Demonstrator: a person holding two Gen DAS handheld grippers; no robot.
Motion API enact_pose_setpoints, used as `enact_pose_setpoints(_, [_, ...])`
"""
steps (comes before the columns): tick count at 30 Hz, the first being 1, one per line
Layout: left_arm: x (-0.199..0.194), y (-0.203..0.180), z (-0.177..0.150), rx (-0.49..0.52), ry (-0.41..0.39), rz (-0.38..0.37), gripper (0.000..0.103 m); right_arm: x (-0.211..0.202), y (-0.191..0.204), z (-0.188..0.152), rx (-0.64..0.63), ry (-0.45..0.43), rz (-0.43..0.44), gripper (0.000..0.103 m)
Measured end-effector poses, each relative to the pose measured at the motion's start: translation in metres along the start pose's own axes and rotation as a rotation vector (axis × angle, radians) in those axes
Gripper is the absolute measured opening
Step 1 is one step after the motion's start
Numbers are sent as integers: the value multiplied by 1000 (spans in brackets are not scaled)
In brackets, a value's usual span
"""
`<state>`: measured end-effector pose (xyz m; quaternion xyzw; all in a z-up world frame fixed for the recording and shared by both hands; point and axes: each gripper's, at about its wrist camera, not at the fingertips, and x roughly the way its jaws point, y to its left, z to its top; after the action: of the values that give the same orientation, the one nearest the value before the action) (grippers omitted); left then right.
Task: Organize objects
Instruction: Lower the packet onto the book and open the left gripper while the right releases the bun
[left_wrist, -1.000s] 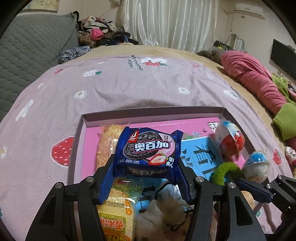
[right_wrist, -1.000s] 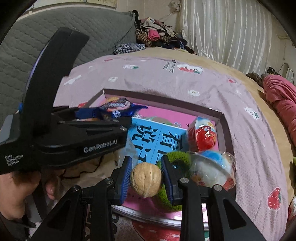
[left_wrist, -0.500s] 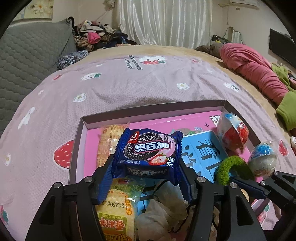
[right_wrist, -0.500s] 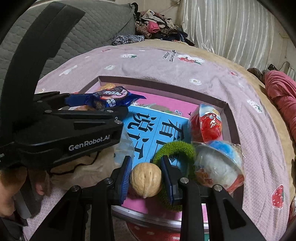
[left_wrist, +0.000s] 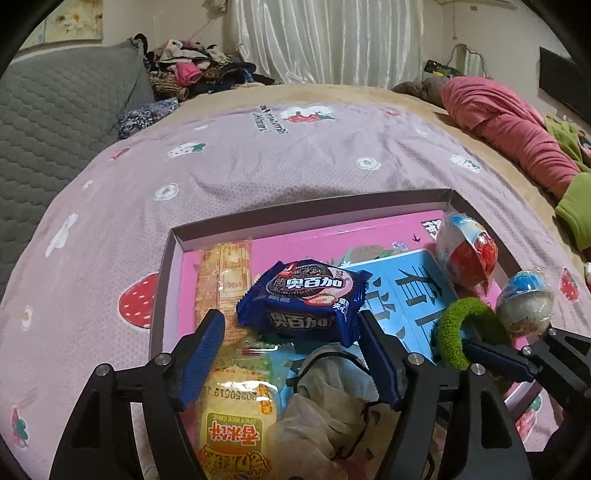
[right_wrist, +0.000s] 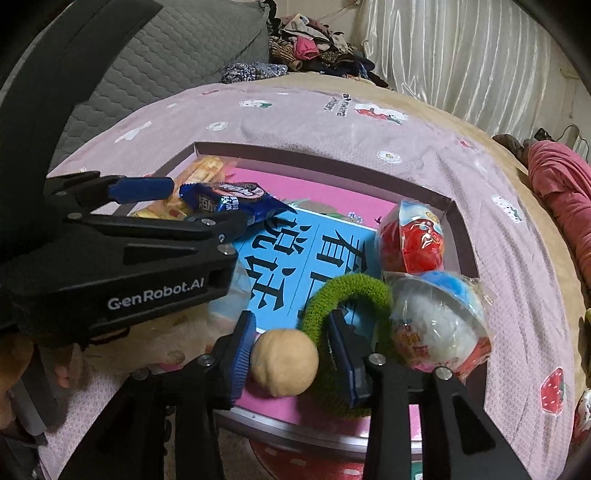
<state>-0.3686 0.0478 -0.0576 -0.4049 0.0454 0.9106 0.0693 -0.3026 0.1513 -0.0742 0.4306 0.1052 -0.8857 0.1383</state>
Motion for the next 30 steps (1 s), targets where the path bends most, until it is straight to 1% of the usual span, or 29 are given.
enact_pose_setpoints(4, [-3,1,0,-2,5,4,75,-2,-1,2,-6,-1,-12,45])
enact_pose_setpoints(6, [-5,2,0,-3,10,7,75,-4,-2,2,-5,-2,-22,50])
enact_pose_setpoints(11, [-7,4,0,-3,10,11,76,-10,-6,2,5,-11,-30,51])
enact_pose_setpoints(13, [-9,5,0,-4,5,19,79,-12,-7,3,3,-15,-38,52])
enact_pose_setpoints(19, [-17,9,2,-16,-5,20,83,-17,-7,4,-1,-21,-51,59])
enact_pose_setpoints(21, [-18,11,3,-17,-6,30,83,-20,-7,4,-1,-28,-58,63])
enact_pose_setpoints(23, [-19,13,3,-31,-3,13,84,-22,-7,5,-3,-34,-69,65])
enact_pose_setpoints(30, [-23,17,4,-46,-3,9,84,-23,-9,6,-3,-32,-77,67])
